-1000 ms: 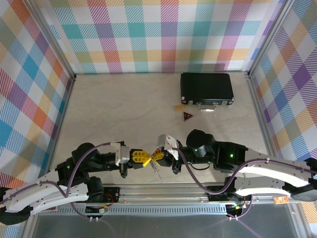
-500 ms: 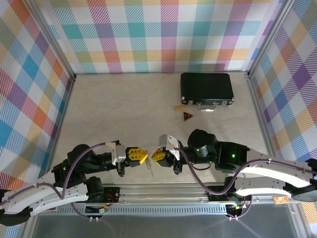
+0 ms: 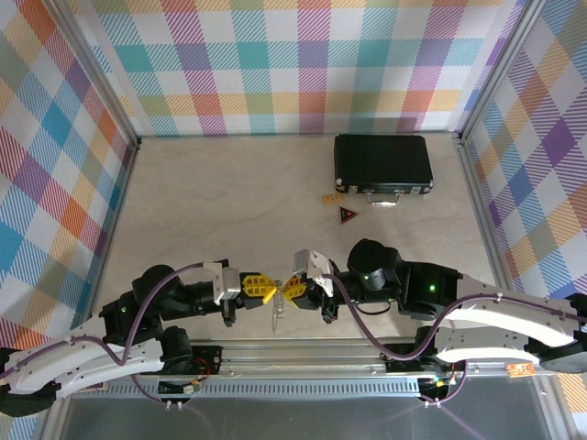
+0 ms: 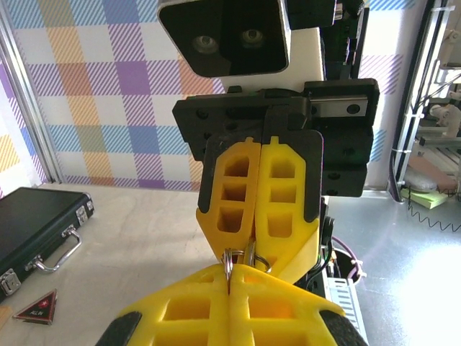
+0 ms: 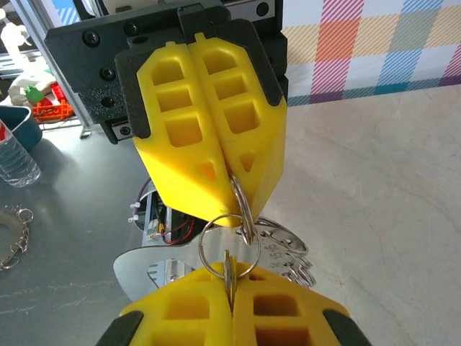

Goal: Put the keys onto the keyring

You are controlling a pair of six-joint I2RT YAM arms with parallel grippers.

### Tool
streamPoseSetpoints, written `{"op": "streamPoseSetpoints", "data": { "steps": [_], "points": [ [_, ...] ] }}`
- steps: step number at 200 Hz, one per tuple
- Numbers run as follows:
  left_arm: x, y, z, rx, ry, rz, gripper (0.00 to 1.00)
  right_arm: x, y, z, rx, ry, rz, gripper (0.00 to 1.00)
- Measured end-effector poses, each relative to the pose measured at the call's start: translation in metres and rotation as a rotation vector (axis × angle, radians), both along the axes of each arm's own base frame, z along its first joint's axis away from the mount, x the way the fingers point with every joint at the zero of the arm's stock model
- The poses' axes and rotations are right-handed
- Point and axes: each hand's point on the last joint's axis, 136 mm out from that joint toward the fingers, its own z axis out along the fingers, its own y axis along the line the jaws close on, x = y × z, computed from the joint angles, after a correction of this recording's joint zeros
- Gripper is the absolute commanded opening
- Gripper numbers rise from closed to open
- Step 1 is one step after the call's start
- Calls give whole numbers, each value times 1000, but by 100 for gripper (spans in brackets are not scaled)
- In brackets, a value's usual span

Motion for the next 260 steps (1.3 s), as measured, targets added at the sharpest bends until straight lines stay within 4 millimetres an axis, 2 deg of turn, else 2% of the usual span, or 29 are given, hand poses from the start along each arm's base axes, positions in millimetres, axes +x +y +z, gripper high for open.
{"op": "streamPoseSetpoints", "data": {
  "steps": [71,109,139,222,260],
  "points": [
    [2,0,-16,88,27,12,0,1,-1,-2,-11,-7,-6,0],
    [3,1,-13,100,21,19,0,7,-5,7,-25,-37,-31,0],
    [7,0,-12,103,16,35,0,11,-5,13,-69,-41,-56,0],
    [23,-4,-20,140,26,112,0,34,-15,1,-274,-133,-143,0],
    [29,-5,-27,151,62,148,29,45,-17,0,-371,-173,-180,0]
  ]
}}
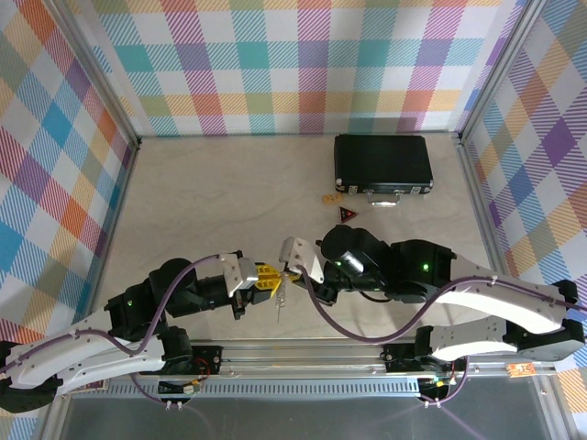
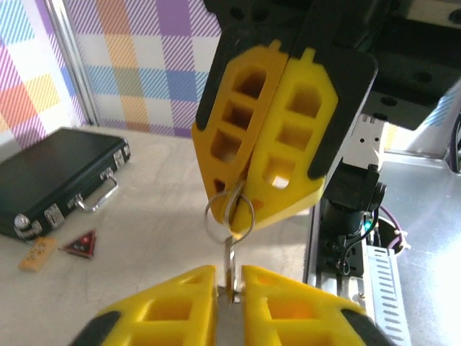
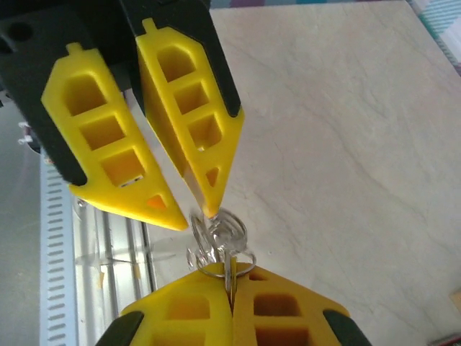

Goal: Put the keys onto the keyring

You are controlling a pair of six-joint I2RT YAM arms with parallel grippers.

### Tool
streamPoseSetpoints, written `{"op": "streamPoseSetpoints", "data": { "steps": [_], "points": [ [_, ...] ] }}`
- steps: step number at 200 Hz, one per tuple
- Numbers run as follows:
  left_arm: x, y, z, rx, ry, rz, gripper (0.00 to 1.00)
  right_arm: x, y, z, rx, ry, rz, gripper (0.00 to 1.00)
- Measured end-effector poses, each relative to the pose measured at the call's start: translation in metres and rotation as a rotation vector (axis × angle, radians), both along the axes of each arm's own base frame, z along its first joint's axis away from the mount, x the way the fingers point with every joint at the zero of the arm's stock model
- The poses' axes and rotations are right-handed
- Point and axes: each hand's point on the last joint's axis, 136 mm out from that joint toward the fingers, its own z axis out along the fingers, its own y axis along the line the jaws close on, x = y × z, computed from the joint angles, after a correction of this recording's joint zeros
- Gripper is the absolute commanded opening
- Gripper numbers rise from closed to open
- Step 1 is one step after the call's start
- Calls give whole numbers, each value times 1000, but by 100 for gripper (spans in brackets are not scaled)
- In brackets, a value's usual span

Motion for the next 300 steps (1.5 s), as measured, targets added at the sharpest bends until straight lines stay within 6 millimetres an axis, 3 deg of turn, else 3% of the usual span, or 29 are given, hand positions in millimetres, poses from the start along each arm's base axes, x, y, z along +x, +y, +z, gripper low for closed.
{"op": "streamPoseSetpoints", "data": {
  "steps": [57,88,98,119,149,192,259,300],
  "points": [
    [4,15,-40,-9,74,74,55,26,-8,-4,-164,-56,-110,0],
    [7,34,-27,-94,62,131,66,41,-9,-20,-262,-63,-160,0],
    [9,40,-21,-120,54,153,73,46,-9,-24,-283,-62,-175,0],
    [14,48,-17,-155,53,200,100,57,-6,-25,-306,-51,-203,0],
    [21,56,-29,-162,65,262,100,75,0,-27,-317,-33,-242,0],
    [30,60,-38,-152,69,319,100,98,9,-47,-318,67,-283,0],
    [37,52,-50,-151,74,339,100,140,18,-59,-231,167,-339,0],
    [39,47,-51,-169,72,337,100,164,26,-80,-219,233,-357,0]
  ]
}}
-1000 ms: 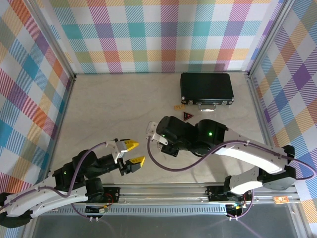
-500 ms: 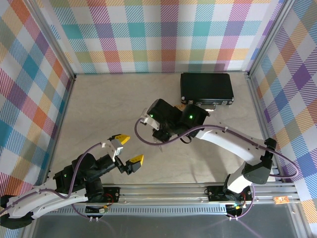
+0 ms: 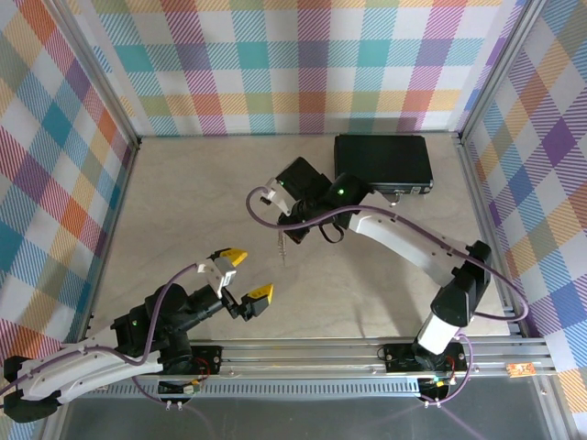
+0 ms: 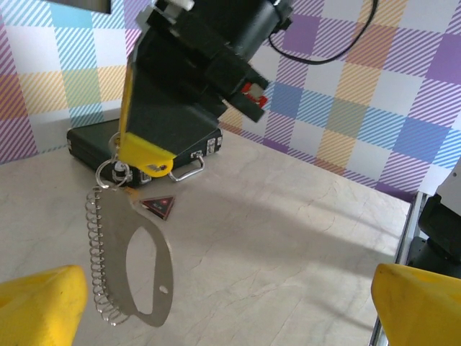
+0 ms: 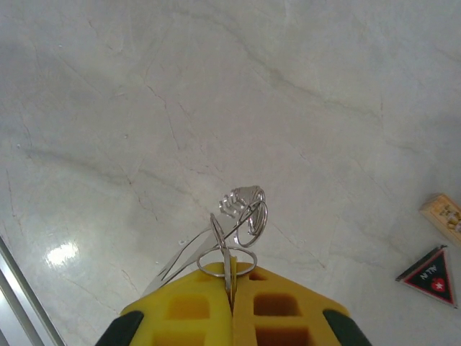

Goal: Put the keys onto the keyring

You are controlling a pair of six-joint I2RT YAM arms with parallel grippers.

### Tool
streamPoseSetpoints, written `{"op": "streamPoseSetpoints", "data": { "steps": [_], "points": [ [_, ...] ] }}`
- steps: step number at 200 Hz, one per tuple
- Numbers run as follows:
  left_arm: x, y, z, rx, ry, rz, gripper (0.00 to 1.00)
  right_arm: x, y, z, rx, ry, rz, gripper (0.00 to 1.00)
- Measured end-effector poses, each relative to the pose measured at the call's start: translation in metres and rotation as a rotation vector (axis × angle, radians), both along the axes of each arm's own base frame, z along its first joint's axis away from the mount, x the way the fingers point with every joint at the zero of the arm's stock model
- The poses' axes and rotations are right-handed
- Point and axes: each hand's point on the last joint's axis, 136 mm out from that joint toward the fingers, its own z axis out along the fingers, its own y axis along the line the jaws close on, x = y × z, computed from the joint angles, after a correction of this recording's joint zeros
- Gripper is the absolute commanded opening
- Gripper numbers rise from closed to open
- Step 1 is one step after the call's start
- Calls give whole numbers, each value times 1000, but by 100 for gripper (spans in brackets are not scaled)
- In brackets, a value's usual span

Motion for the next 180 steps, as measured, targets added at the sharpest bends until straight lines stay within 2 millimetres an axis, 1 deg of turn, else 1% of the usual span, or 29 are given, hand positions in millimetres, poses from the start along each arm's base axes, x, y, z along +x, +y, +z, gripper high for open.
{"op": "streamPoseSetpoints", "data": {
  "steps": [22,53,86,107,130,146,180],
  "points": [
    [0,-1,2,-9,-3,-1,100,15,2,-12,14,38,-25,0],
    [0,-1,3,-10,-5,-1,100,34,9,-21,33,63,-46,0],
    [1,0,2,-4,-8,7,100,50,21,-23,66,68,-48,0],
    [1,3,5,-13,-20,15,100,60,27,-24,85,68,-54,0],
    [2,6,8,-14,-32,26,100,67,32,-27,102,87,-68,0],
    [3,7,5,-3,-32,34,100,69,36,-31,116,102,-69,0],
    [4,8,0,25,-24,39,100,68,45,-43,133,155,-63,0]
  ]
}}
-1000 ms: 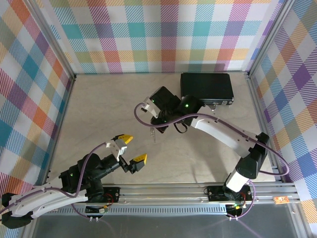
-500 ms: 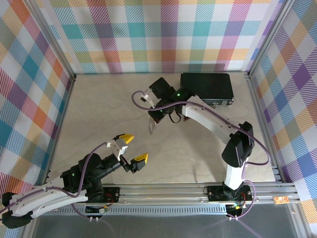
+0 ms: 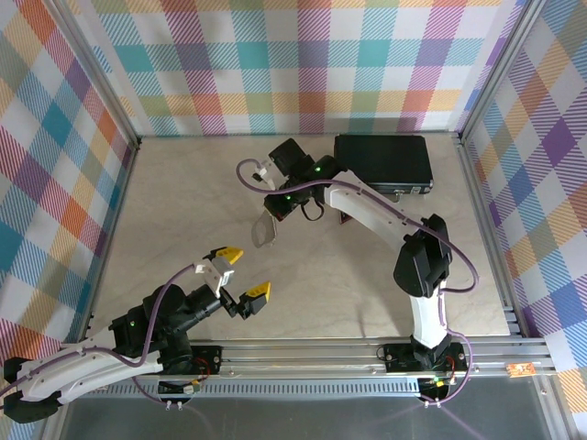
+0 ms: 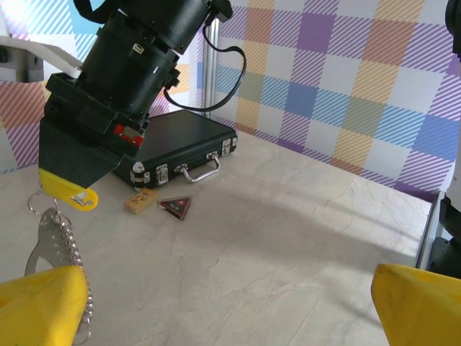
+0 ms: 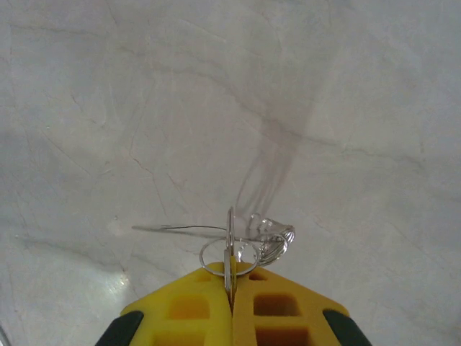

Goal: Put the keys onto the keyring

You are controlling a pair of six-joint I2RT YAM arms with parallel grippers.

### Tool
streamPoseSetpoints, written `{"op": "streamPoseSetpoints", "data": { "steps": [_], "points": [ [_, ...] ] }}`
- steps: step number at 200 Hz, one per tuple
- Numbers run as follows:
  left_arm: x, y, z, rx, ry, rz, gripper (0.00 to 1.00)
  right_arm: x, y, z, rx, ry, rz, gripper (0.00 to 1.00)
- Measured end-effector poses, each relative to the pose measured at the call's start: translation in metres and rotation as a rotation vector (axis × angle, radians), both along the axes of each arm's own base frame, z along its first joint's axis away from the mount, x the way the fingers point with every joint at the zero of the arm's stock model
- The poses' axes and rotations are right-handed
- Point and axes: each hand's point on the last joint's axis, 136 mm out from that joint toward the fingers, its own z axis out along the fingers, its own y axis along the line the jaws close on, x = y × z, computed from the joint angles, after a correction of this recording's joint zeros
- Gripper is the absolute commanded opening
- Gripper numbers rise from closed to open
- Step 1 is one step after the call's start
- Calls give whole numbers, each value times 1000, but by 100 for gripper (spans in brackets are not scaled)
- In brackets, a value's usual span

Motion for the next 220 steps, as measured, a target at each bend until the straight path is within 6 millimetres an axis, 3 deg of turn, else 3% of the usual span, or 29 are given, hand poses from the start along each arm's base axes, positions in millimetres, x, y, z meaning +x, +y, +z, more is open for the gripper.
{"op": "streamPoseSetpoints", "data": {
  "steps": [33,91,159,220],
  "points": [
    [0,0,0,3,1,0,100,-3,5,-5,28,34,-3,0],
    [-1,2,10,-14,-5,-1,100,-22,-3,-40,12,132,-11,0],
    [-2,5,5,20,-5,0,100,-54,-18,-46,64,192,-41,0],
    [-3,9,11,17,-25,6,100,-95,-26,-98,40,328,-64,0]
  ]
}}
